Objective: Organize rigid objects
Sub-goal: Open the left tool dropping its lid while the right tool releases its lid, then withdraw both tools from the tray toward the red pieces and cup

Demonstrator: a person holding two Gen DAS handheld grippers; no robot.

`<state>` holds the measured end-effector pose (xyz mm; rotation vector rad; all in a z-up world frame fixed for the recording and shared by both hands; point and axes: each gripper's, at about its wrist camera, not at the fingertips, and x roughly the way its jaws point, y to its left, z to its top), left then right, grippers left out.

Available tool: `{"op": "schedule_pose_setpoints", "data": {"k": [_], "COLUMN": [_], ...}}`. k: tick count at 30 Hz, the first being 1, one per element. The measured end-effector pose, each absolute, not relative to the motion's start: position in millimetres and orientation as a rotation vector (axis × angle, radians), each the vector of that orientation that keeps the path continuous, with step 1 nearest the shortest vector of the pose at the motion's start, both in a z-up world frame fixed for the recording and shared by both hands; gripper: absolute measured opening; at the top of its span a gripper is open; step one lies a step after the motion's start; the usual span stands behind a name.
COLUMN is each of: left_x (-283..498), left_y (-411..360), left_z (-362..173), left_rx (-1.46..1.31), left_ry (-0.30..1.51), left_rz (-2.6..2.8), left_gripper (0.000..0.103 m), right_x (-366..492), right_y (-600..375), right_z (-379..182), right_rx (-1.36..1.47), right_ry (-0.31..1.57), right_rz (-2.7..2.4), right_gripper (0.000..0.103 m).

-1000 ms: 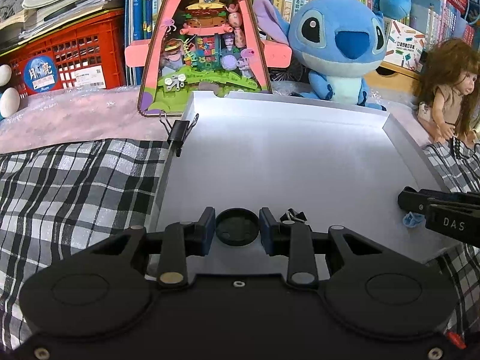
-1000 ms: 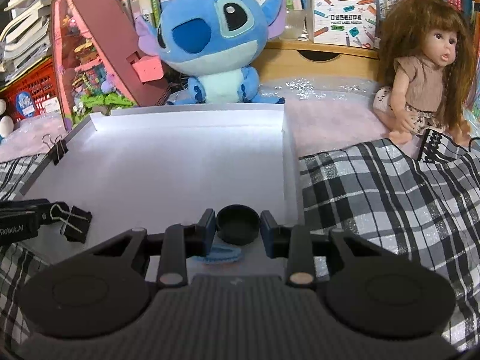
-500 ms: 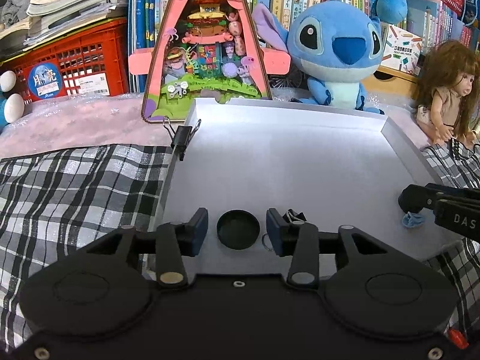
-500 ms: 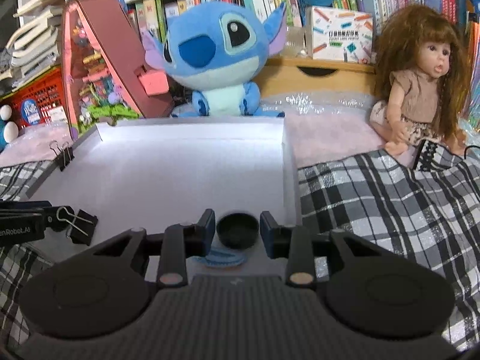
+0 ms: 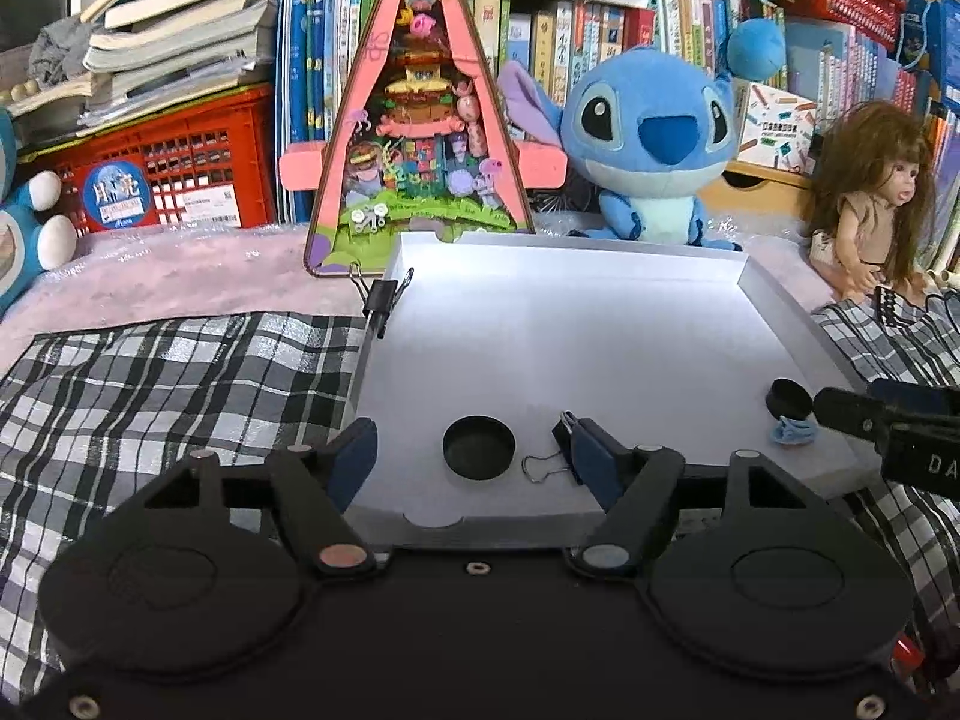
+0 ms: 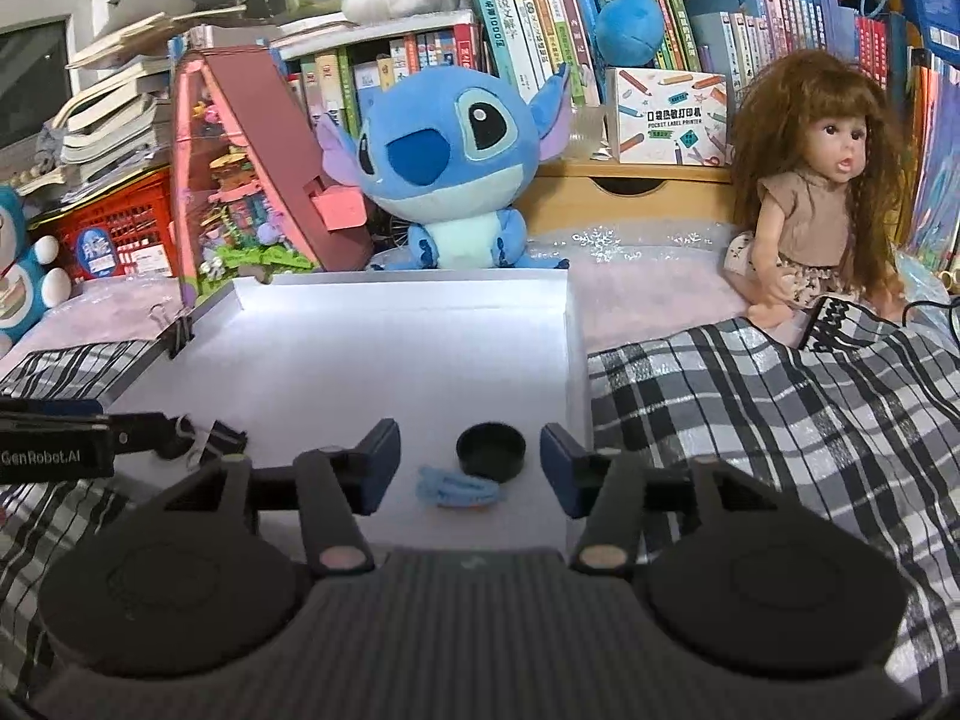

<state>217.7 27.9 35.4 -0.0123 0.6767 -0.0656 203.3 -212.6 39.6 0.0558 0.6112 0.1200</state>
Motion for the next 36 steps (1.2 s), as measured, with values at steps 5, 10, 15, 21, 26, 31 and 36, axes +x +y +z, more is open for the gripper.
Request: {"op": "schedule_pose_setpoints", "data": {"k": [5, 10, 15, 21, 26, 31, 36], "left_x": [202.0, 182.3, 162.8, 139.2, 121.7, 106.6, 94.1], "left_y": [28.3, 26.8, 26.2, 29.8, 31.9, 35.0, 34.9], "left_z": [39.3, 42.8, 44.7, 43.6, 41.4, 38.3, 34.6], "left_rx": [-0.019, -0.024, -0.028, -0.048, -0.048, -0.056, -0.054], "left_ry": [0.656, 0.631, 0.618, 0.613, 0.608, 0.613, 0.615], "left_rz": [-0.071, -0.083, -0.096, -0.103, -0.116, -0.119, -0.119], "left_gripper": [0.072, 0.077, 0.078, 0.080, 0.082, 0.082, 0.083], "right_x": [185.9, 172.5, 161.0, 142.7, 127.5, 111.4, 96.6], "right_y": [-214.4, -214.0, -212.5, -212.0, -214.0, -211.2, -207.4], "right_z": [42.9, 45.1, 46.0, 45.9, 44.5, 41.5, 40.1], "right_rx": [0.062, 0.059, 0.063, 0.056, 0.061, 0.043, 0.023], "right_ry": [0.590, 0.577, 0.577, 0.570, 0.566, 0.552, 0.538], "right_rz": [0.132, 0.141, 0.157, 0.171, 0.181, 0.186, 0.198], "right_gripper": [0.080, 0.084, 0.087, 0.089, 0.091, 0.093, 0.094]}}
